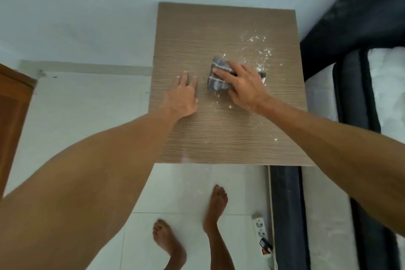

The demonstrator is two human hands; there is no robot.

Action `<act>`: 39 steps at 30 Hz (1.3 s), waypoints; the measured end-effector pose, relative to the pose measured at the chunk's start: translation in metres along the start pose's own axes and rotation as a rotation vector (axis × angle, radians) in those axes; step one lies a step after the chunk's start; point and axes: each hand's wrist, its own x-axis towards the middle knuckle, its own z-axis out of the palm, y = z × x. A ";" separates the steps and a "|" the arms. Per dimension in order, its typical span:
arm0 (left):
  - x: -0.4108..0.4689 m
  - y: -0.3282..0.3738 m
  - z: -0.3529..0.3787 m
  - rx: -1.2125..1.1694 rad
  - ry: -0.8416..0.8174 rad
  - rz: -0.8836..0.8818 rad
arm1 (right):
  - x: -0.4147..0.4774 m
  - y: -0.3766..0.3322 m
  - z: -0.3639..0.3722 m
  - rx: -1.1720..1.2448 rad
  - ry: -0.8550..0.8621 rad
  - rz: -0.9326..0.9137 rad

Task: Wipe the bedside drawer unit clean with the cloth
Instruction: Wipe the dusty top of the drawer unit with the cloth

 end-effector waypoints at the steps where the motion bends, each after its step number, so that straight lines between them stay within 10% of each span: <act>1: 0.006 0.003 -0.001 0.011 -0.017 -0.022 | 0.017 0.012 -0.004 0.000 0.001 0.034; 16: 0.032 0.008 -0.011 0.092 -0.044 -0.083 | 0.188 0.086 0.003 -0.040 -0.296 0.199; 39: -0.009 -0.005 0.000 -0.051 0.048 -0.006 | -0.017 -0.056 0.057 -0.141 -0.190 0.023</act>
